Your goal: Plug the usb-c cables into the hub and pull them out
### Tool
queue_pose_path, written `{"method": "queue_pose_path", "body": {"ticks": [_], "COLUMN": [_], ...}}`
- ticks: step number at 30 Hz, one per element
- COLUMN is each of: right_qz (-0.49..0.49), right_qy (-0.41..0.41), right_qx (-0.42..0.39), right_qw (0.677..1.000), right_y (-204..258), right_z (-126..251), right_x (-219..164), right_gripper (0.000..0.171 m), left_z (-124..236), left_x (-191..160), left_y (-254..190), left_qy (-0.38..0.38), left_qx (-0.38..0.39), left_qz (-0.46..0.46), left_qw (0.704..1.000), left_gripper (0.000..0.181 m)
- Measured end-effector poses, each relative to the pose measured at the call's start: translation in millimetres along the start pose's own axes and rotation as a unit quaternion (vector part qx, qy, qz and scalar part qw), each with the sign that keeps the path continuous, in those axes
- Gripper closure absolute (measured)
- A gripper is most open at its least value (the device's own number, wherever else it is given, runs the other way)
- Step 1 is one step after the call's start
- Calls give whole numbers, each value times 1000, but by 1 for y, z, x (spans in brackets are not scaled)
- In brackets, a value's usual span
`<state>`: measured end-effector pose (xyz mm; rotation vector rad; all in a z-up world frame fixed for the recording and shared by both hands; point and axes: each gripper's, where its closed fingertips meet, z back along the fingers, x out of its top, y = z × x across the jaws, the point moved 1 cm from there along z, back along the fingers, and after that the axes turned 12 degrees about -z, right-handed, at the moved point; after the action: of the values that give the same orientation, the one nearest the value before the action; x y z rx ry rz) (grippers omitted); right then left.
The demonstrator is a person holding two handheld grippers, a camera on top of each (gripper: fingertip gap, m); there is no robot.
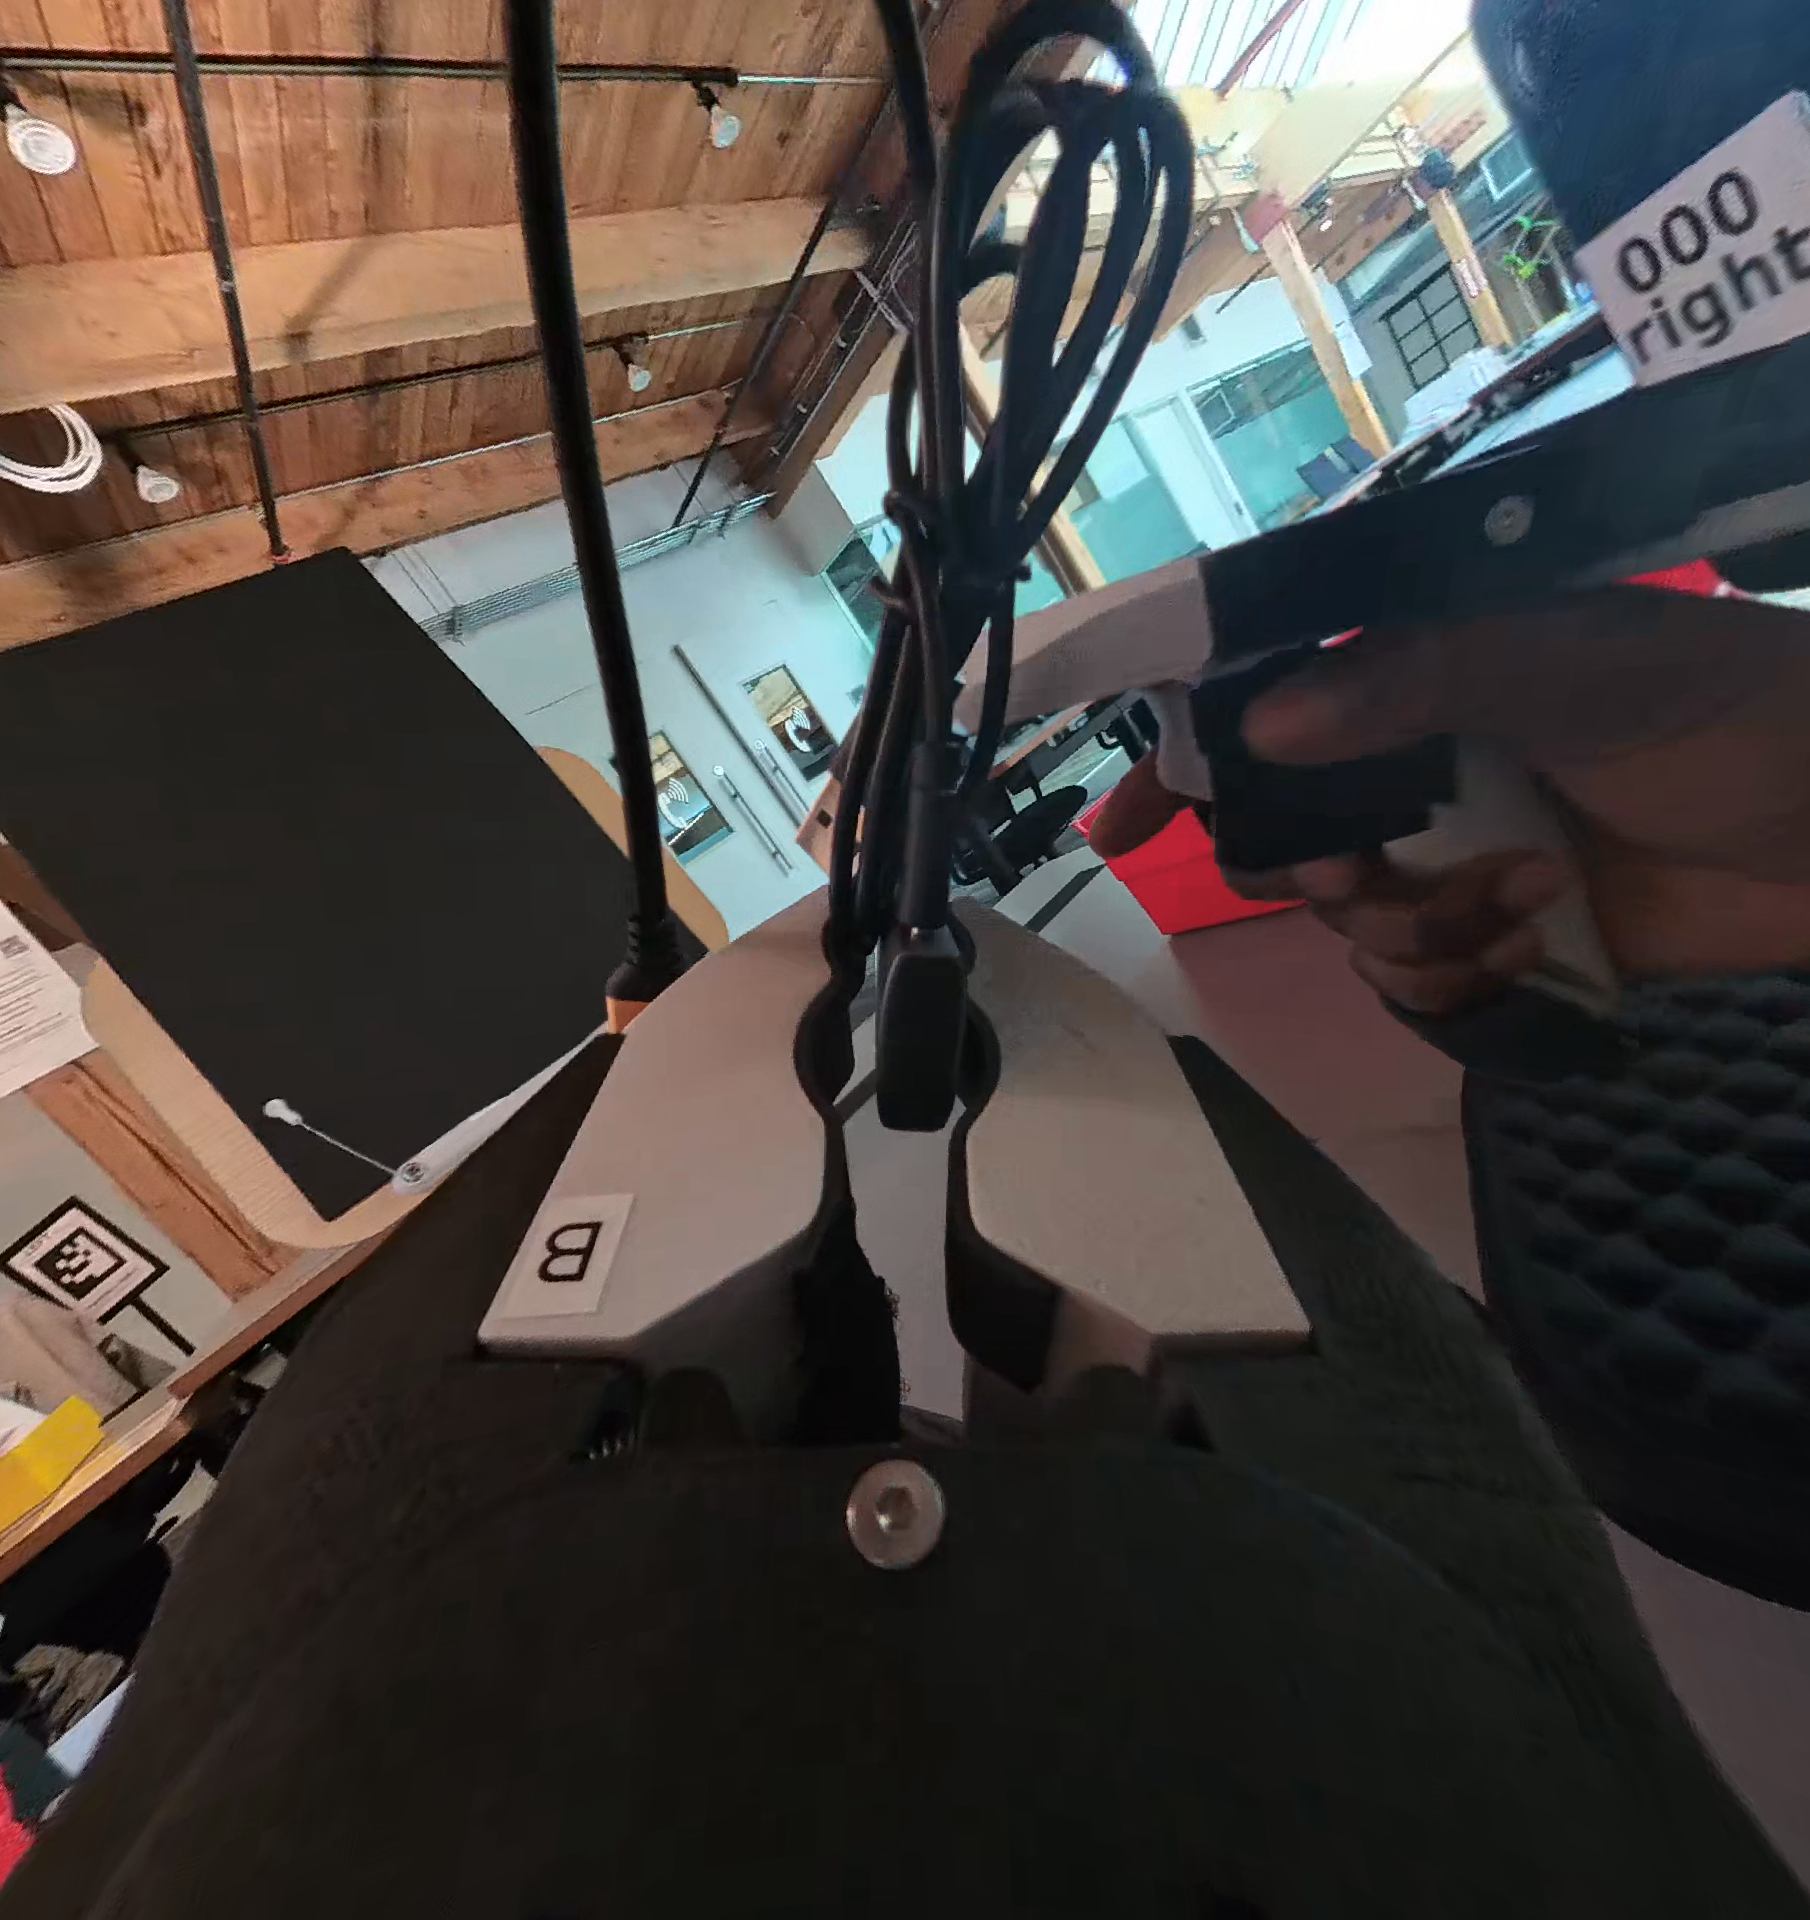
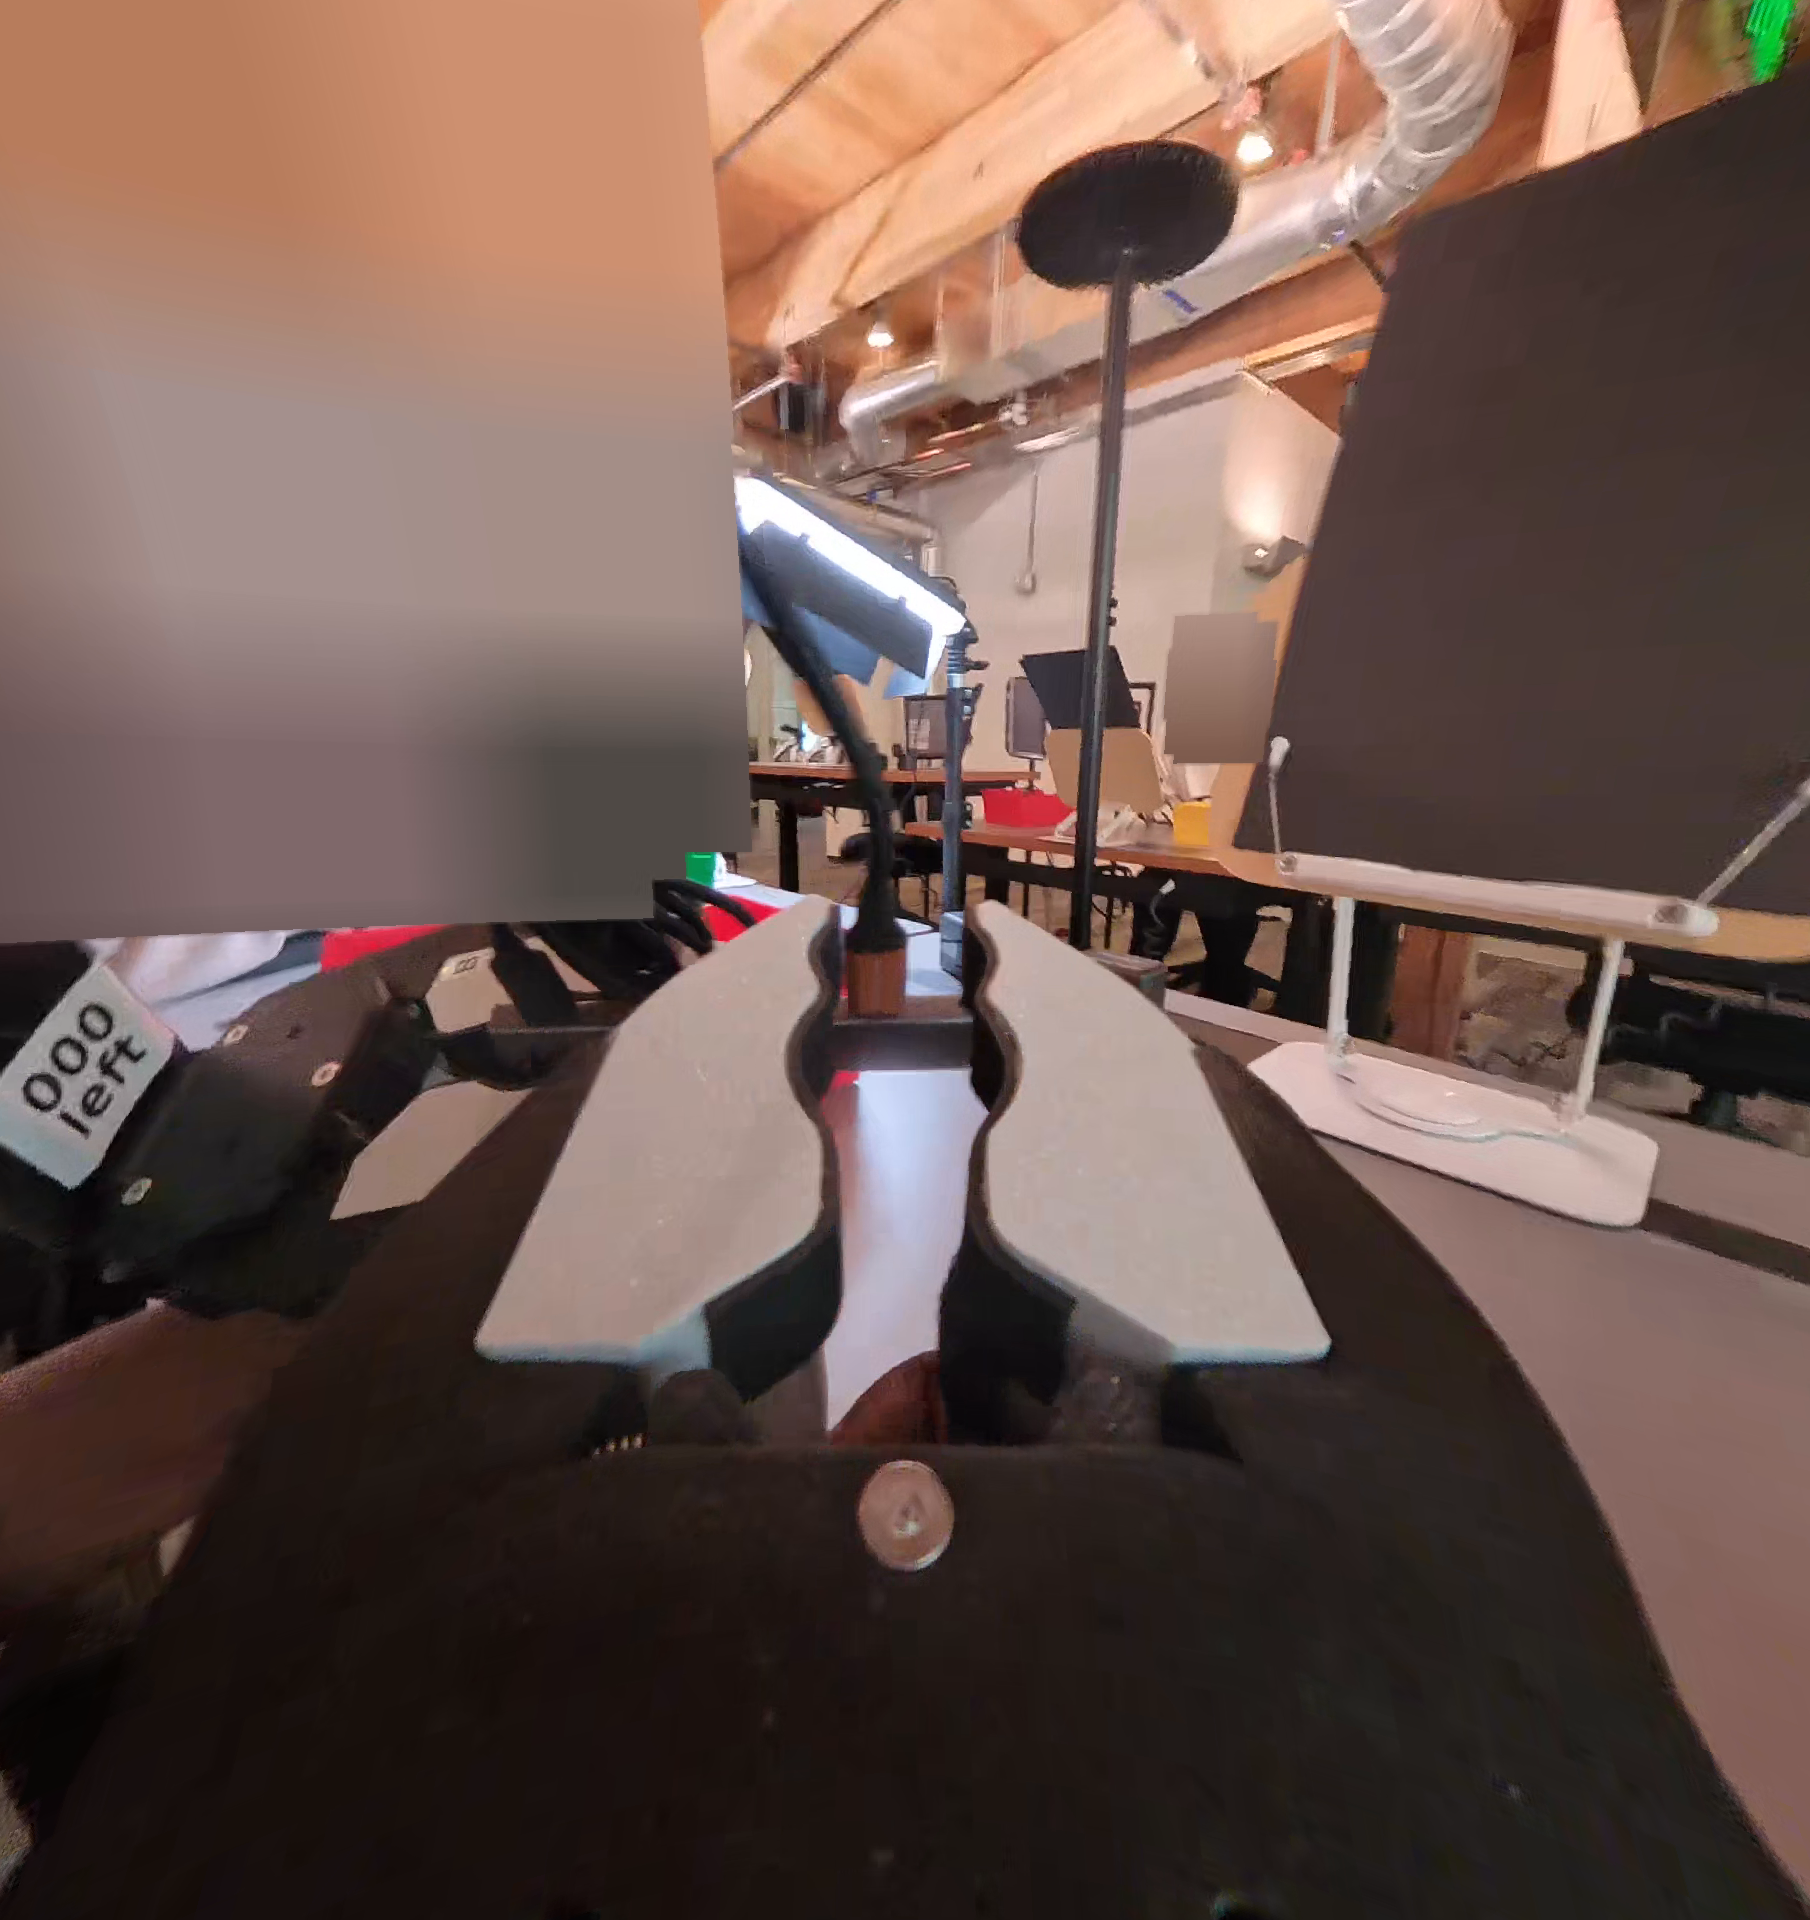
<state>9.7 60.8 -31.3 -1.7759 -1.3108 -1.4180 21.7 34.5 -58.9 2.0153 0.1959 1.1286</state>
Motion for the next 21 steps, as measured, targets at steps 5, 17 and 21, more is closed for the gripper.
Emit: {"method": "queue_pose_path", "body": {"ticks": [5,17,21], "right_qz": [10,27,23], "right_qy": [17,38,27], "right_qx": [8,22,12], "right_qw": [1000,999,999], "right_y": [0,12,11], "right_z": [0,2,5], "right_x": [-9,-28,-24], "right_gripper": [164,165,166], "left_z": [-1,-4,-6], "left_x": [-10,-27,-35], "left_y": [-5,-12,-19], "left_qy": [15,87,120], "left_qx": [-9,-29,-56], "left_qz": [20,-18,1], "left_qw": [1000,996,991], "left_gripper": [166,167,166]}}
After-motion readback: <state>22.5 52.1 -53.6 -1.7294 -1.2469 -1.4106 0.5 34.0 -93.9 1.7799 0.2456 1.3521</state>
